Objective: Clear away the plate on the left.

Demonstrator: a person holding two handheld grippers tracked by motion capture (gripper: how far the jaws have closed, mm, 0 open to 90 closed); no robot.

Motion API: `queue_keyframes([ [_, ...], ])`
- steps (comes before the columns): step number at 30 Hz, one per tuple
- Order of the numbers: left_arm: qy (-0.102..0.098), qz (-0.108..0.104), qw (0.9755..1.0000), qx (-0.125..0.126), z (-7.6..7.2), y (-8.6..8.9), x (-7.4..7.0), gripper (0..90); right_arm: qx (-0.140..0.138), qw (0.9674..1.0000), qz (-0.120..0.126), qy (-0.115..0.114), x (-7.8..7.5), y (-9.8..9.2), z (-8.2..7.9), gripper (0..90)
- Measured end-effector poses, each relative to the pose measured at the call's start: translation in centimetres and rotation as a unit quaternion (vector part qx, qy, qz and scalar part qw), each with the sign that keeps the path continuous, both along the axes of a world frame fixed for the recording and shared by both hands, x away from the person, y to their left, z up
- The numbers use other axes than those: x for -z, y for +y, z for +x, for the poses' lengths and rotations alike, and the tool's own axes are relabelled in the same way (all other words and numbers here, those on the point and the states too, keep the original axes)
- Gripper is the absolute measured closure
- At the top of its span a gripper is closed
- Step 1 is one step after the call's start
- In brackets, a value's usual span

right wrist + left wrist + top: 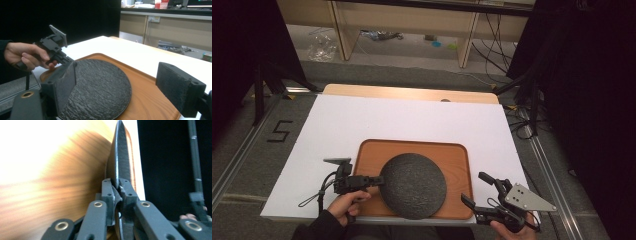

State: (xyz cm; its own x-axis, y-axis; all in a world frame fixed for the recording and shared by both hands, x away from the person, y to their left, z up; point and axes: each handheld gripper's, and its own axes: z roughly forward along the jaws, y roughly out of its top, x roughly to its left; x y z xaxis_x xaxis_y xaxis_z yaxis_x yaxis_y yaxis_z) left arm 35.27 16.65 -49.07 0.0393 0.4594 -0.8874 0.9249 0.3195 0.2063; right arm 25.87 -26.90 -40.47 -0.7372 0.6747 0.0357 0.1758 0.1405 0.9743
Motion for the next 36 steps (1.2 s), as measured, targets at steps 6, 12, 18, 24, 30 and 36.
queue_keyframes([
  [6, -0.003, 0.041, 0.9991, 0.003, -0.2, 0.0, 0.1, 85.1, -0.008, 0.9999, 0.005, -0.004, 0.1, 0.1, 0.0, 17.7],
  [12, -0.021, 0.057, 0.9980, 0.017, -0.1, 0.2, 0.4, 84.6, -0.004, 1.0000, 0.005, -0.005, 0.1, 0.1, 0.0, 17.7],
  [18, -0.019, 0.085, 0.9960, 0.020, -0.4, -0.1, 0.5, 83.1, -0.004, 1.0000, 0.004, -0.004, 0.1, 0.1, 0.0, 17.7],
  [24, -0.015, 0.109, 0.9935, 0.030, -0.8, -0.4, 0.3, 80.9, -0.003, 1.0000, -0.001, -0.004, 0.1, 0.1, 0.0, 17.7],
  [30, -0.027, 0.111, 0.9927, 0.037, -0.8, -0.4, -0.1, 70.0, -0.002, 1.0000, -0.001, -0.002, 0.1, 0.1, 0.0, 17.7],
  [36, -0.030, 0.118, 0.9920, 0.032, -1.0, -0.2, -0.6, 57.4, -0.004, 1.0000, -0.001, 0.000, 0.1, 0.1, 0.0, 17.7],
])
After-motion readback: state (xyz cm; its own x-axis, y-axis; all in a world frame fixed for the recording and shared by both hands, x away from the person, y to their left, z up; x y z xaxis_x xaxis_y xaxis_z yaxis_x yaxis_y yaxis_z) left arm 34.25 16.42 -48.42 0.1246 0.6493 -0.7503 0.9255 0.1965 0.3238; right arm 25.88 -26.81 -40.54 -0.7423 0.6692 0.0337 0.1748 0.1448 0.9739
